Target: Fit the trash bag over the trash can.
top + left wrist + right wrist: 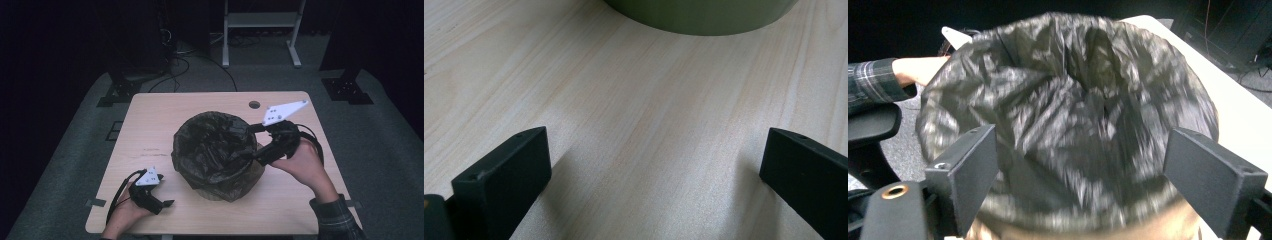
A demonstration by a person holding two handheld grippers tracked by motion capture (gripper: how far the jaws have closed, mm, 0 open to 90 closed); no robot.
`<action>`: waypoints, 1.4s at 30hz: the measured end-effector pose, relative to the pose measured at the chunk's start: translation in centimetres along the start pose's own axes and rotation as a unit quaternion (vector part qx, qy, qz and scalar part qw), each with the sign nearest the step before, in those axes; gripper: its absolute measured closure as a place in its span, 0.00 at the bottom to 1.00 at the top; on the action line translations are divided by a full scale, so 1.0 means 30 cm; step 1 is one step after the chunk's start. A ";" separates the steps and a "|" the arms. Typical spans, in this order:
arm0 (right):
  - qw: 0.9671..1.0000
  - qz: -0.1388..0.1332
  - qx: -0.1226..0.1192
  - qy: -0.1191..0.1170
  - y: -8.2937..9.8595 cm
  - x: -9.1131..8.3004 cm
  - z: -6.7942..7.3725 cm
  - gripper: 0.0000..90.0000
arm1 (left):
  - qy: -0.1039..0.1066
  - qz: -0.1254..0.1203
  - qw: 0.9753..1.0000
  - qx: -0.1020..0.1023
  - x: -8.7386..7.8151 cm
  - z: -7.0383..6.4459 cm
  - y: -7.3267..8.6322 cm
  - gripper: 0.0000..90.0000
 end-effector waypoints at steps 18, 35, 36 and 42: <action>0.999 -0.012 0.047 0.017 0.311 -0.031 -0.022 0.15 | 0.000 0.001 1.000 0.000 0.000 0.000 0.000 0.00; 0.997 0.008 0.057 0.044 0.552 0.082 0.010 0.15 | 0.000 0.000 1.000 0.000 0.000 0.000 0.000 0.00; 0.997 0.008 0.057 0.044 0.552 0.082 0.010 0.15 | 0.000 0.000 1.000 0.000 0.000 0.000 0.000 0.00; 0.997 0.013 0.035 0.072 0.628 0.147 0.010 0.16 | 0.000 0.000 1.000 0.000 0.000 0.000 0.000 0.00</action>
Point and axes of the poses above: each handheld gripper's, and its own axes: x roughly forward along the jaws, y roughly out of its underside, z roughly to its left, the point moved 7 cm from there along x, roughly forward along the jaws
